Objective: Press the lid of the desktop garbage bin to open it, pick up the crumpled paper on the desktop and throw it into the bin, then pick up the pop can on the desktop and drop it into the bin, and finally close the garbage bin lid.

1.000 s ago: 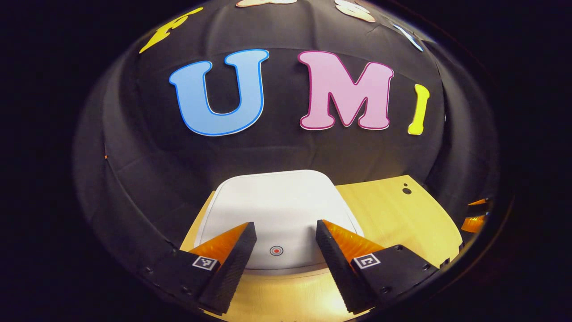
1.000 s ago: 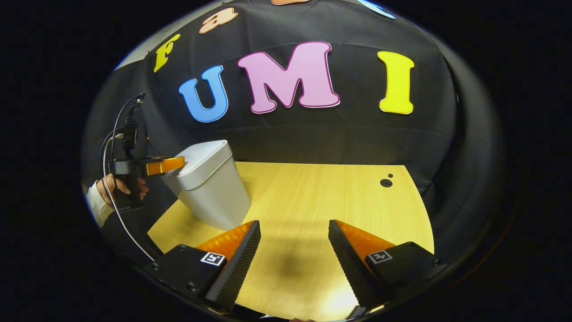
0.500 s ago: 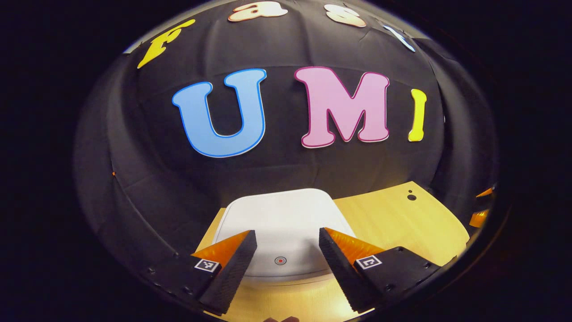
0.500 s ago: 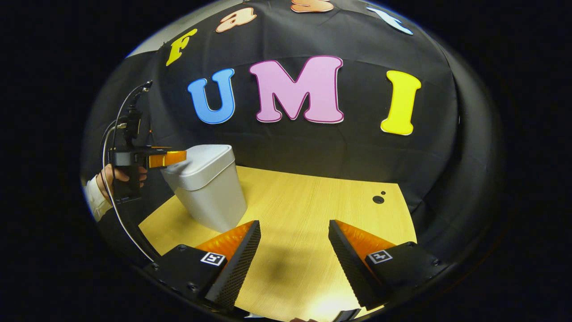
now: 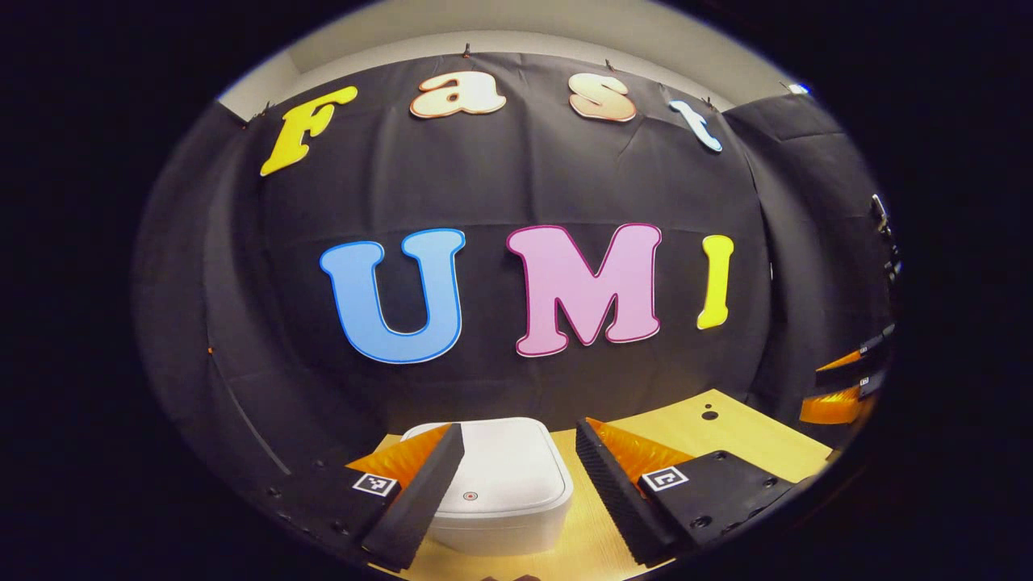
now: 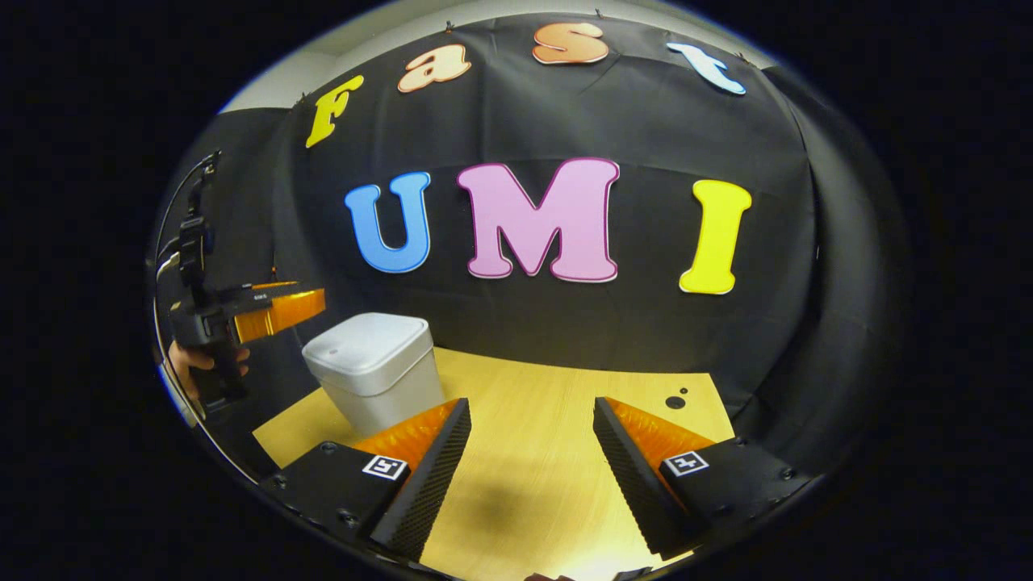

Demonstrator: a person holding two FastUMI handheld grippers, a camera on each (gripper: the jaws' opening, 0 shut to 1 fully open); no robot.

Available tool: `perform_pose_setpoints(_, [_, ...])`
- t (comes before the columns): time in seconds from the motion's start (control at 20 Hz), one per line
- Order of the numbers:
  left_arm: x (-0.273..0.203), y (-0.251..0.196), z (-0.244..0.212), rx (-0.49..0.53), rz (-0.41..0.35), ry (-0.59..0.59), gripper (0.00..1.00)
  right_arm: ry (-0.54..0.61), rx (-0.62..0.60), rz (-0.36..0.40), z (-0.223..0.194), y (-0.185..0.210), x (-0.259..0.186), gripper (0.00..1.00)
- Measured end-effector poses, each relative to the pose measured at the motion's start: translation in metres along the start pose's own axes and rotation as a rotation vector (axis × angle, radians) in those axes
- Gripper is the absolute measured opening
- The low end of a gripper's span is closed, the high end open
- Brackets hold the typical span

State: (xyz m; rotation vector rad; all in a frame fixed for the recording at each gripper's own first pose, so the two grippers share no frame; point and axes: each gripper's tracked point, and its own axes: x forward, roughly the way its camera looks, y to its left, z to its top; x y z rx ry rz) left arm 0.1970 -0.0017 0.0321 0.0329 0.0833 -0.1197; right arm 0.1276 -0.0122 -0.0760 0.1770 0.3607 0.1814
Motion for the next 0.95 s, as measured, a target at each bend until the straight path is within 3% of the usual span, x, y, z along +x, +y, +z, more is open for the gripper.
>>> perform_pose_setpoints(0.4, [-0.053,-0.005,0.027,-0.058,-0.009,-0.089,0.94,-0.172,-0.074,-0.073,0.06,0.021,-0.031,0.98])
perform_pose_setpoints(0.55, [-0.068,0.005,0.029,-0.089,0.004,-0.113,0.94,-0.208,-0.109,-0.094,0.067,0.036,-0.043,0.99])
perform_pose_setpoints(0.95, [-0.103,0.011,0.043,-0.054,-0.011,-0.172,0.94,-0.281,-0.126,-0.154,0.073,0.062,-0.068,0.98])
